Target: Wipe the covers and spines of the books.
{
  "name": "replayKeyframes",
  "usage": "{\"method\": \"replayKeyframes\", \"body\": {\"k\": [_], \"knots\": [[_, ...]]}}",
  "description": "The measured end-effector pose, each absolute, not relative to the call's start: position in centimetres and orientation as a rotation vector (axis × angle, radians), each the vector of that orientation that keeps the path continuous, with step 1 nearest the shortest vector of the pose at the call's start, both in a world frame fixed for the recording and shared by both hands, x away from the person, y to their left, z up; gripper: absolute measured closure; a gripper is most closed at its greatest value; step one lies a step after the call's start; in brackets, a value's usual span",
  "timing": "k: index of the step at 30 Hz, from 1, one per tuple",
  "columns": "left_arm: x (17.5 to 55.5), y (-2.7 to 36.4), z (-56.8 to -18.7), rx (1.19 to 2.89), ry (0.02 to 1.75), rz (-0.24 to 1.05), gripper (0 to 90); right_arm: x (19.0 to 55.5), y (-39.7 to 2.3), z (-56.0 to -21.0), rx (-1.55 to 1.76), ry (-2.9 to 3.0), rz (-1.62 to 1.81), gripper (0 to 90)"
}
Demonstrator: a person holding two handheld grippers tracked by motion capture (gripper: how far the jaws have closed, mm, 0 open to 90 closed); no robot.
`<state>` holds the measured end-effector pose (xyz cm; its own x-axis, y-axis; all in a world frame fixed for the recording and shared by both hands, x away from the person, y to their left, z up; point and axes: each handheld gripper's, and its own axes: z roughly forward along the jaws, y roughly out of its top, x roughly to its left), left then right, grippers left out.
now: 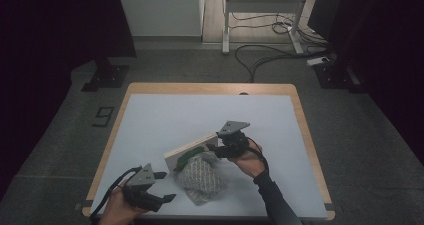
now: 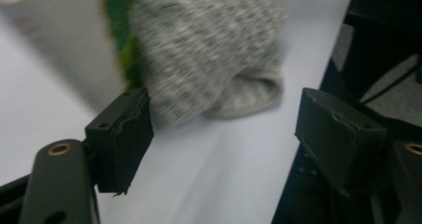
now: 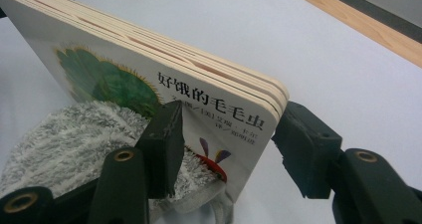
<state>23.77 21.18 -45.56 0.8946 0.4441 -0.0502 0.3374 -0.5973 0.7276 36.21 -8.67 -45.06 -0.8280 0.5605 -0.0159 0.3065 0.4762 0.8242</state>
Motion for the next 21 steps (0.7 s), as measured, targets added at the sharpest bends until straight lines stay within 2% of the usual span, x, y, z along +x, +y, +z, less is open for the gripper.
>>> {"method": "replayKeyframes", "body": {"k": [13,21], "knots": [[26.0,15.1,-47.1,2.307,0.475,0.202,18.9,36.2,-8.7,-45.1,0.73,2.446,1.28,43.5],[27.6,13.5,-49.8,2.378,0.535,0.19,21.8,36.2,-8.7,-45.1,0.731,2.443,1.285,43.1]]}}
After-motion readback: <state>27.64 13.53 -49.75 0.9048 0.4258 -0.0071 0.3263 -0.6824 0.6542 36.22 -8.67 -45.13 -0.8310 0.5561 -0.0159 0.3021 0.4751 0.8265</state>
